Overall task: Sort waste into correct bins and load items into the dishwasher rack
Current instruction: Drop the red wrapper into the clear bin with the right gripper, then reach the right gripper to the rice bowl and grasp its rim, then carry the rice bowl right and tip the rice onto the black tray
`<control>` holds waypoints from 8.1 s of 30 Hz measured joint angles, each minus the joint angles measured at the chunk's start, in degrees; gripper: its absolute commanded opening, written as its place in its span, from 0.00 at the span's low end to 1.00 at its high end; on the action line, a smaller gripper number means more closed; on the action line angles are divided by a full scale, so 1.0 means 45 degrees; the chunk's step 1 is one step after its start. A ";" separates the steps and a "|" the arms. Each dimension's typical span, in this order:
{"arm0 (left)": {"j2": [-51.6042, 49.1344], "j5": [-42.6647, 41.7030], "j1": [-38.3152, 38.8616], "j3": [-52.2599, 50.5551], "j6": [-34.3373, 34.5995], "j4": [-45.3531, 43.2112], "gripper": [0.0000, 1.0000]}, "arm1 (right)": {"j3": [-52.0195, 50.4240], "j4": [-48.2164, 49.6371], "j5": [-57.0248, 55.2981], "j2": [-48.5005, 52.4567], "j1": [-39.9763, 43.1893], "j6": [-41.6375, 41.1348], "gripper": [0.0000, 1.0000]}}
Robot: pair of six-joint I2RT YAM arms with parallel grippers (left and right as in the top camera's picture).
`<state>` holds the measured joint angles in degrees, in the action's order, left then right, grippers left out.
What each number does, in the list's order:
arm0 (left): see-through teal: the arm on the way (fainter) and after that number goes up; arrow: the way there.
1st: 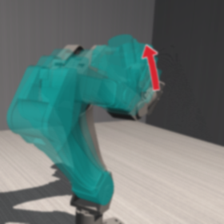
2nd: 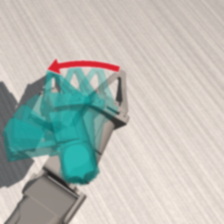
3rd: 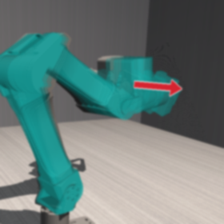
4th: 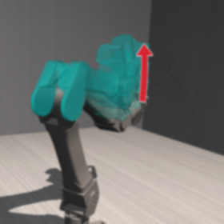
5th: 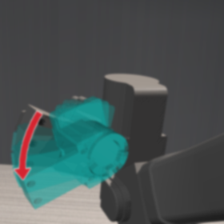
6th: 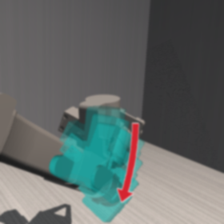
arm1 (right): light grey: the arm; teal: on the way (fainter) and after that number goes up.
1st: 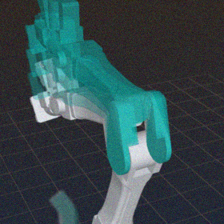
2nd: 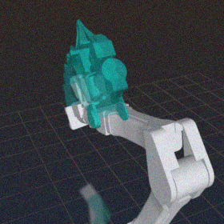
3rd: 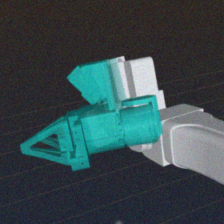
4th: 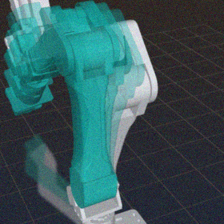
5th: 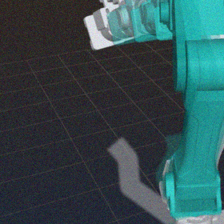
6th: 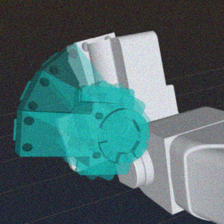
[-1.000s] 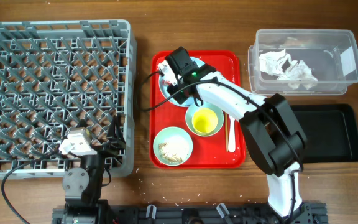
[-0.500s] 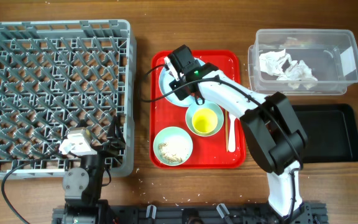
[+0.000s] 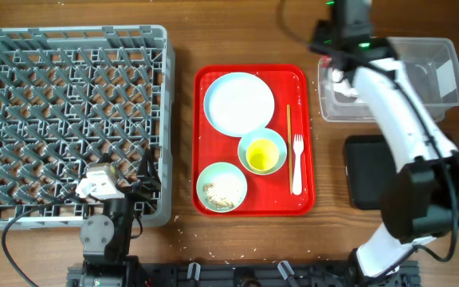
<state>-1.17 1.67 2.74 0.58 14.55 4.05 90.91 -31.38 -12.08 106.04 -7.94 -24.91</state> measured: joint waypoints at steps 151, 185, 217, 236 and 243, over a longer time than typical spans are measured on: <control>0.0000 -0.0005 0.0000 0.0000 0.0000 -0.0005 1.00 | -0.2399 -0.4648 0.0894 0.0296 -1.0690 -0.4265 0.04; 0.0000 0.0000 0.0000 0.0000 0.0000 0.0000 1.00 | 0.0622 -1.0093 -0.0607 -0.2487 -0.2812 -0.3925 0.04; 0.0000 0.0000 0.0000 0.0000 0.0000 0.0000 1.00 | -0.4949 -0.8038 1.5756 -0.2710 1.4251 0.4493 0.04; 0.0000 -0.0005 0.0000 0.0000 0.0000 0.0000 1.00 | -0.8077 -0.4192 2.1721 -0.2735 1.5776 0.3546 0.05; 0.0000 0.0000 0.0000 0.0000 0.0000 0.0000 1.00 | -0.8111 -0.2497 2.2391 -0.2735 1.5776 0.1758 0.04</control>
<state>-1.17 1.67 2.74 0.58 14.55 4.05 54.41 -42.61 88.68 93.73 63.05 -16.99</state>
